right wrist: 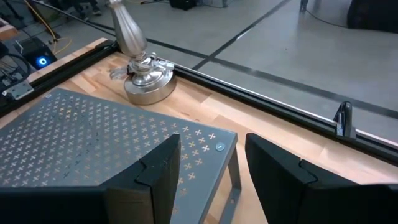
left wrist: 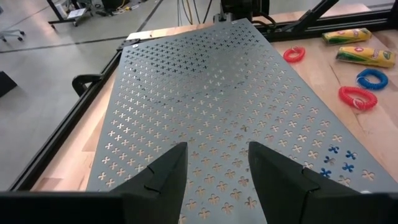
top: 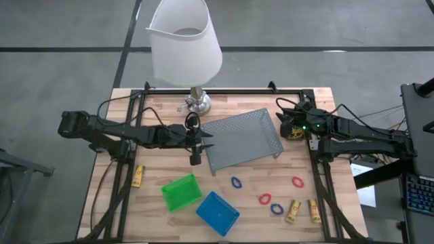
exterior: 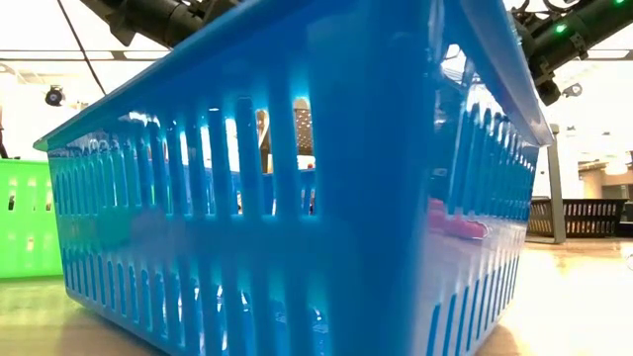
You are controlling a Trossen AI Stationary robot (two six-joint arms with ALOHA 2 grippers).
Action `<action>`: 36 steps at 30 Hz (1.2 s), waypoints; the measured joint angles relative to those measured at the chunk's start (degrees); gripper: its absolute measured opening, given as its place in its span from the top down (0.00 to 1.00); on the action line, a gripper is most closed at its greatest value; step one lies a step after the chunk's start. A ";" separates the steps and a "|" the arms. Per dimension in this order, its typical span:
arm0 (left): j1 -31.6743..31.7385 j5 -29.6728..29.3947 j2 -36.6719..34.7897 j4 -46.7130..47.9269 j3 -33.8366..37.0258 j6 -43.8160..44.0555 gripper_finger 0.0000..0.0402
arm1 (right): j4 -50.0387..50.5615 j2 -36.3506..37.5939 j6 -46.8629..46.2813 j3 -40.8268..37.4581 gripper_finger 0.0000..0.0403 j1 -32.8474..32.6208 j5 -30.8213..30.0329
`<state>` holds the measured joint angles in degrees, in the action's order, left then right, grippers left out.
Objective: Pick & Place Office Desk Supplies
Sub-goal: Put the crayon box into the blue basket
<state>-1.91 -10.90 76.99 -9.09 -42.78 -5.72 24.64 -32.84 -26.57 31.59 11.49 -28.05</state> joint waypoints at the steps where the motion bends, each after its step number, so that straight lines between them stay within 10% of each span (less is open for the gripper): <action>1: 0.00 0.00 0.00 0.14 0.00 0.00 0.56 | 0.00 0.00 0.00 0.00 0.56 0.00 0.00; 19: 0.00 -0.02 -0.02 0.38 0.00 -0.22 0.56 | -0.18 -3.15 -12.27 0.00 0.56 -2.77 -0.38; 36: 0.00 -0.02 -0.02 0.40 0.00 -0.21 0.56 | -7.53 -22.33 -17.80 9.99 0.56 -24.54 -4.07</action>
<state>-1.91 -10.92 76.97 -8.69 -42.78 -5.93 17.11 -55.17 -44.37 41.58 -13.06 -32.12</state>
